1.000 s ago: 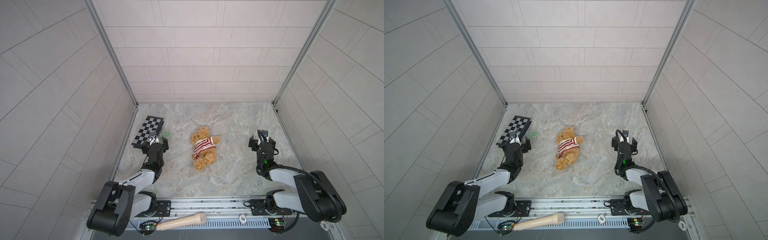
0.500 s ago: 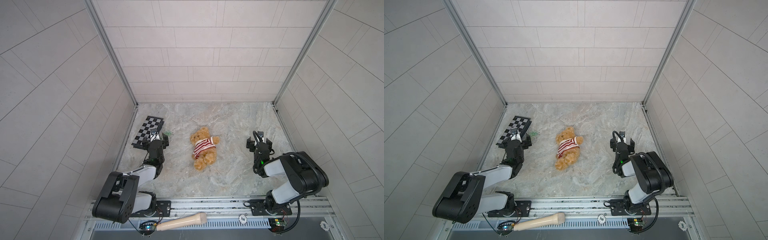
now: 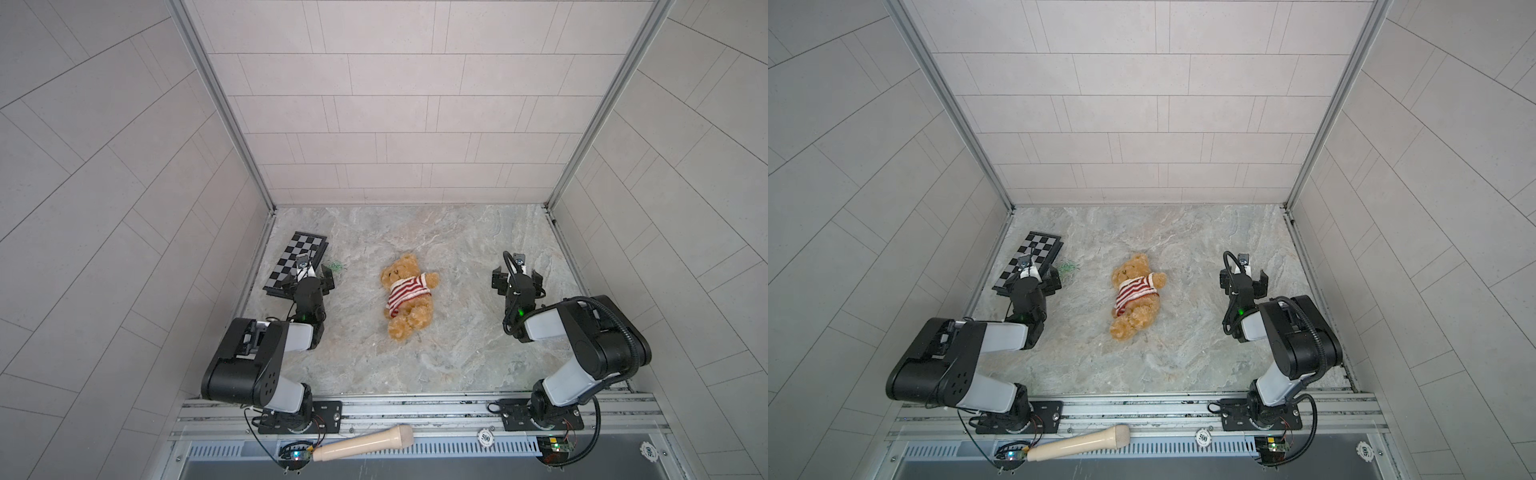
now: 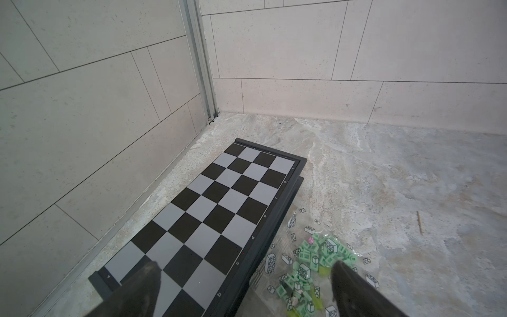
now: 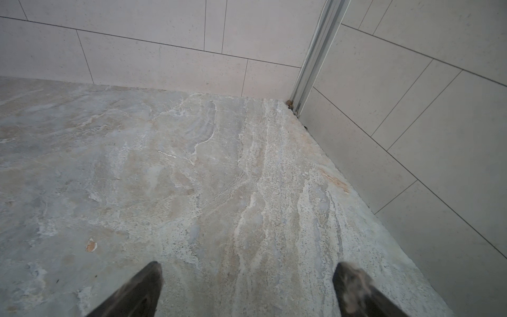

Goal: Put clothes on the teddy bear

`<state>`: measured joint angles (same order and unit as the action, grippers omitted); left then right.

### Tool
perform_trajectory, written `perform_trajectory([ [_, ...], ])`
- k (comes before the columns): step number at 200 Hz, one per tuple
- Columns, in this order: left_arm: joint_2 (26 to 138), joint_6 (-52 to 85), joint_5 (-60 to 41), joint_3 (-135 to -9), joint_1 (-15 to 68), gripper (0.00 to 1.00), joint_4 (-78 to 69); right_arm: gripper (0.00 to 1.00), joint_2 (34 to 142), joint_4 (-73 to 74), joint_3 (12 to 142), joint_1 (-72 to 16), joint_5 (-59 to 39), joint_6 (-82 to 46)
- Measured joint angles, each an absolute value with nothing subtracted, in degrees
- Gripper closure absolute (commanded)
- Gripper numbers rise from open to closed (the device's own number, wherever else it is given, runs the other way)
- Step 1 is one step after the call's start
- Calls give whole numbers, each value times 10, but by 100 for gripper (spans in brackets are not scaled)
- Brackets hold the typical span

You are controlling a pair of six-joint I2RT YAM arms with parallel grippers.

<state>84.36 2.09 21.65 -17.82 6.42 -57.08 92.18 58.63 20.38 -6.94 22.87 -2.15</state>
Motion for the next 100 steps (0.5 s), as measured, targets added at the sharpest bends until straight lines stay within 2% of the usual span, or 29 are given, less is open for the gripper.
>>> perform_trajectory([
  [100, 844, 18, 223, -182, 76, 0, -569, 0, 922, 584, 204, -69, 230, -22],
])
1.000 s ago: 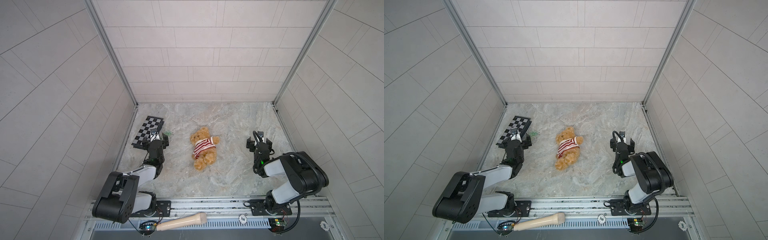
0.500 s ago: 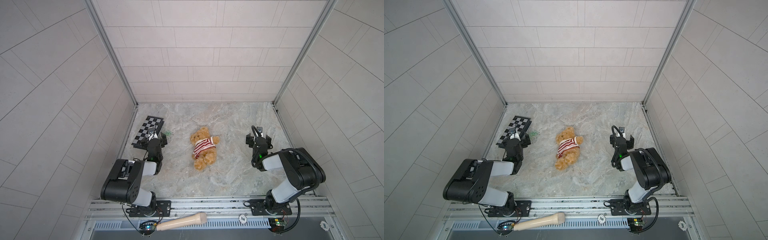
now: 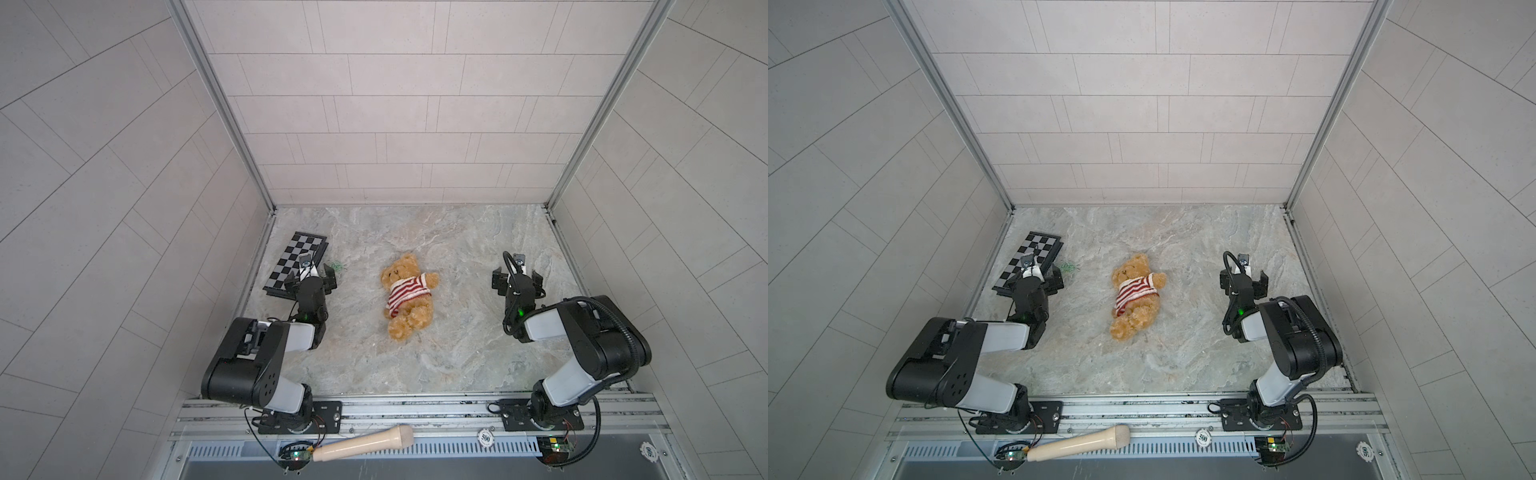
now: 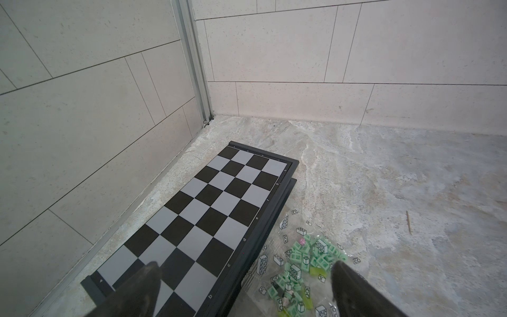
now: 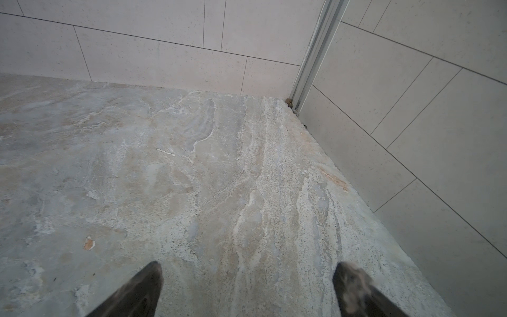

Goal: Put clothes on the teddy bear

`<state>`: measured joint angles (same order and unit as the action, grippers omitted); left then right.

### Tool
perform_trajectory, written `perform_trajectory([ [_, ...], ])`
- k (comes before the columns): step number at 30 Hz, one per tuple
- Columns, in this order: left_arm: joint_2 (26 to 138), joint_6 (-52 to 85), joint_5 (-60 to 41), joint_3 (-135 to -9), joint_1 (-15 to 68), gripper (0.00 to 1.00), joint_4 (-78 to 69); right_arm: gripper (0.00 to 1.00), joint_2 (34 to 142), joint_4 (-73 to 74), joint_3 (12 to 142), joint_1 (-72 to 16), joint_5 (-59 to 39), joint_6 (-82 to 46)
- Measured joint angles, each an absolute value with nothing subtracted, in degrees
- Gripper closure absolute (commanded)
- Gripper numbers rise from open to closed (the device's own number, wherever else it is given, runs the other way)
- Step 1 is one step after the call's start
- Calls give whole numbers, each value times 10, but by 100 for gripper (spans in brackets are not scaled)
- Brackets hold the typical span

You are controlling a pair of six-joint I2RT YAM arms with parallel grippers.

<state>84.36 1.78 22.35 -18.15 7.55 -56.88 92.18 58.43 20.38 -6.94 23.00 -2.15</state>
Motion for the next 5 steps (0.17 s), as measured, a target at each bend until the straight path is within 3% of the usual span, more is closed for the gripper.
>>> perform_trajectory([
  [5, 844, 16, 223, -185, 76, 0, -567, 0, 922, 584, 204, -69, 230, -22],
])
